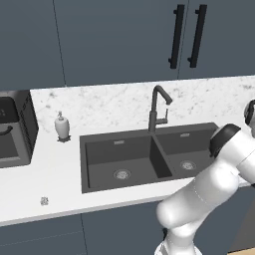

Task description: Pick the tomato from the sink and place it in the bowl. Then pick the bowl and place it in the microwave. Then close the microwave door and press the start button.

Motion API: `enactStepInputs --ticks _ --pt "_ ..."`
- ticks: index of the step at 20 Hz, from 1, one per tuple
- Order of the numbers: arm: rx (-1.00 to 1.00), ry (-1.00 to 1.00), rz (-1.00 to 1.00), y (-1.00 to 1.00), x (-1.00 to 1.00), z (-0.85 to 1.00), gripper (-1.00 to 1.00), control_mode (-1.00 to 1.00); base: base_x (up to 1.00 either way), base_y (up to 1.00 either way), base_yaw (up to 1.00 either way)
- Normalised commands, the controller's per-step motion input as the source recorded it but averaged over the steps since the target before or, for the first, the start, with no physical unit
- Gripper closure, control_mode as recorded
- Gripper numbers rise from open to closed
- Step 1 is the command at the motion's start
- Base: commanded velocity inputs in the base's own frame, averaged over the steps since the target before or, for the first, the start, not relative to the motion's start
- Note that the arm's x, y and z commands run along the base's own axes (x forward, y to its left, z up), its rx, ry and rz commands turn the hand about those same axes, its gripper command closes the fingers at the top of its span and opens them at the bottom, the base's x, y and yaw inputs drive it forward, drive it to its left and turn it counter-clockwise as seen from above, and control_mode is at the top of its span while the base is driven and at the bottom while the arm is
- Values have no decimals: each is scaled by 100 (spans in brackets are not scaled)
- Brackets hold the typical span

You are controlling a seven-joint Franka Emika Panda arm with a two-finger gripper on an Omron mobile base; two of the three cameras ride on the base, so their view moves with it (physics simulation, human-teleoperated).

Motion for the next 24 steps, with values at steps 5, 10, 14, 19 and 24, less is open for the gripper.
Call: enactStepInputs --ticks 5,10,14,19,24 --pt "0 0 0 -44 35 -16 100 -100 0 0 0" --pt "1 6 1 -63 23 -1 100 -100 0 0 0" --pt "8 5 0 -56 2 27 100 -100 0 0 0" --pt "10 3 0 -30 0 62 100 -100 0 0 0" --pt "10 7 0 -21 15 0 100 -100 0 0 0"
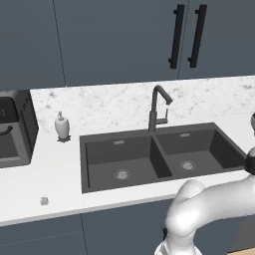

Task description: Pick the tomato from the sink and place it in the bowl. Then pick the bowl and place it in the microwave. Then close the microwave door and press the start button.

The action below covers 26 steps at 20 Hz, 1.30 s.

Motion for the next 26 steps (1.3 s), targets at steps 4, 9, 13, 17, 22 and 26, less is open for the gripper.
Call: enactStepInputs --ticks 4,9,13,17,22,26 --pt "1 0 0 -24 19 -12 100 -100 0 0 0" --pt "0 0 0 -21 29 -13 100 -100 0 0 0" --pt "0 0 0 -18 20 -27 100 -100 0 0 0" --pt "0 0 0 -23 22 -26 100 -100 0 0 0" --pt "0 2 0 -18 12 -41 -100 -100 0 0 0" --pt "1 1 1 -13 6 -33 -100 -100 0 0 0"
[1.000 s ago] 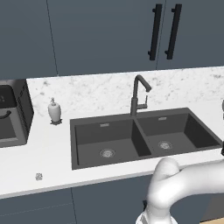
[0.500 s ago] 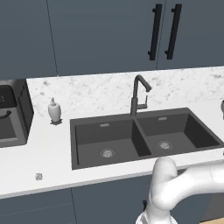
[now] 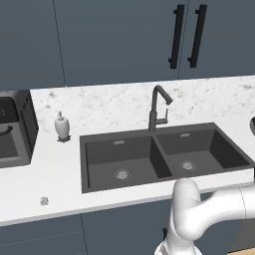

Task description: Pick the tomato from the sink and place it in the bowl. Then pick the bowl and place it in the microwave. Then close the microwave door and press the start button.

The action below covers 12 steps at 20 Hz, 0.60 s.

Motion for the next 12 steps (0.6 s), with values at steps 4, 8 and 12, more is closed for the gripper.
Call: enactStepInputs --ticks 4,8,12 --pt "0 0 1 -9 1 -13 -100 -100 0 0 0" --pt "0 -2 0 0 0 -1 -100 -100 0 0 0" --pt "0 -16 0 52 -61 0 -100 -100 0 0 0"
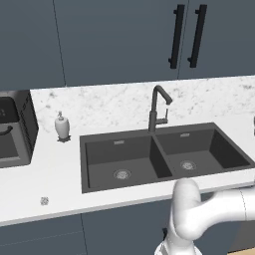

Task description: Pick the tomato from the sink and place it in the bowl. Then pick the bowl and place it in the microwave. Then close the microwave door and press the start button.

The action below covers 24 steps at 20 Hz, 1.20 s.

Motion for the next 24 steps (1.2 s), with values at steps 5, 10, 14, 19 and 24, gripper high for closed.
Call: enactStepInputs --ticks 5,10,14,19,24 --pt "0 -16 0 85 -68 4 -100 -100 0 0 0" --pt "-11 12 0 23 11 6 -100 -100 0 0 0" --pt "-21 13 0 7 8 11 -100 -100 0 0 0" --pt "-5 18 3 -4 17 16 -100 -100 0 0 0" --pt "0 19 8 -9 36 0 -100 -100 0 0 0"
